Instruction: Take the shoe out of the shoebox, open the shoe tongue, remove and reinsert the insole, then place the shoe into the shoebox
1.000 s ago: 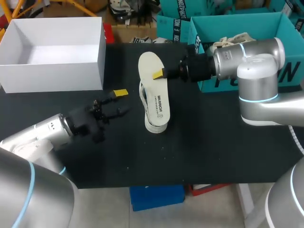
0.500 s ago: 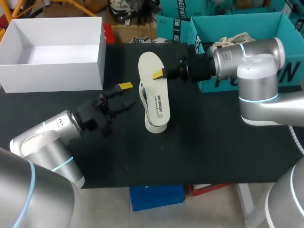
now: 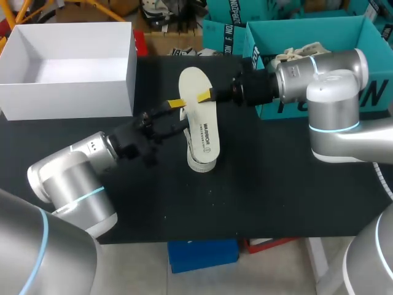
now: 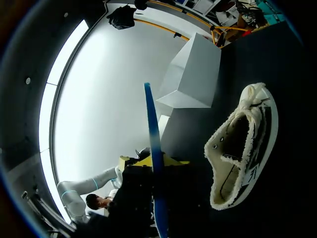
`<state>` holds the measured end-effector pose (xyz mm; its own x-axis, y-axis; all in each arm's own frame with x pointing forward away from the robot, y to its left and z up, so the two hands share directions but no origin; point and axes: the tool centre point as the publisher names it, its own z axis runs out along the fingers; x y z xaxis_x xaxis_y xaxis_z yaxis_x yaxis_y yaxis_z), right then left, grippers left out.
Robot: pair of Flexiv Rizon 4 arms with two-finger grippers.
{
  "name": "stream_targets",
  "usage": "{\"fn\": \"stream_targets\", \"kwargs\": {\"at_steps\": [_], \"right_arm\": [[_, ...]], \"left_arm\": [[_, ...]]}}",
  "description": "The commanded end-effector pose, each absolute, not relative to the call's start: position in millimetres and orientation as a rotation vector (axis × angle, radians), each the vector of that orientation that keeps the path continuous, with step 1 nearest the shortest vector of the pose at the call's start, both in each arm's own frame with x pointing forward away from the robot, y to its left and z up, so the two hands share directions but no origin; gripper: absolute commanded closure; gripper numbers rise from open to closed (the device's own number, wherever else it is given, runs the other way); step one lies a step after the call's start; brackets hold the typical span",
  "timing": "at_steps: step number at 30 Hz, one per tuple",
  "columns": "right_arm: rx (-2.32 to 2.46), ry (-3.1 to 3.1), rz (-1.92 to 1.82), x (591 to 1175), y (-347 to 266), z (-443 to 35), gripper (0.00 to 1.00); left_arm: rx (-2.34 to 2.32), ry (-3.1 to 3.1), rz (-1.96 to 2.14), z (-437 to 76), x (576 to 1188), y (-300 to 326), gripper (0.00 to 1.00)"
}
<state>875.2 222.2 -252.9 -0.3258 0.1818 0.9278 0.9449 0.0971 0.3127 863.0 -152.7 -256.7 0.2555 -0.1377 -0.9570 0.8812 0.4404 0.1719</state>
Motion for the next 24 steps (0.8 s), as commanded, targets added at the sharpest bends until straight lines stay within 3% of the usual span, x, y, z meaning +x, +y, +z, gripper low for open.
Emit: {"fn": "stream_targets", "kwargs": {"at_steps": [1,8,11,12,13,15,21,23,24], "right_arm": [[-1.131,-1.630,-1.295,875.5,223.7,-253.6,1.00],[-1.131,-1.630,-1.295,875.5,223.7,-253.6,1.00],[-1.131,-1.630,-1.295,875.5,223.7,-253.6,1.00],[-1.131,-1.630,-1.295,875.5,223.7,-253.6,1.00],[-1.131,-1.630,-1.295,875.5,223.7,-253.6,1.00],[-1.131,-1.630,-1.295,875.5,223.7,-253.6,1.00],[-1.131,-1.630,-1.295,875.5,223.7,-253.6,1.00],[-1.131,-1.630,-1.295,875.5,223.7,-253.6,1.00],[-1.131,-1.630,-1.295,875.5,223.7,-253.6,1.00]], "left_arm": [[0.852,1.090,-0.814,-256.9,868.8,-160.2,0.00],[0.848,1.084,-0.812,-256.0,873.4,-164.5,0.01],[0.847,1.083,-0.812,-256.1,874.0,-165.5,0.24],[0.847,1.083,-0.812,-256.0,873.8,-165.9,0.28],[0.846,1.082,-0.813,-256.0,873.9,-166.6,0.53],[0.845,1.082,-0.812,-256.2,875.1,-167.9,0.73],[0.840,1.079,-0.810,-256.8,876.8,-168.5,0.72],[0.837,1.078,-0.808,-256.8,876.9,-168.6,0.75],[0.836,1.077,-0.807,-256.8,877.0,-168.7,0.85]]}}
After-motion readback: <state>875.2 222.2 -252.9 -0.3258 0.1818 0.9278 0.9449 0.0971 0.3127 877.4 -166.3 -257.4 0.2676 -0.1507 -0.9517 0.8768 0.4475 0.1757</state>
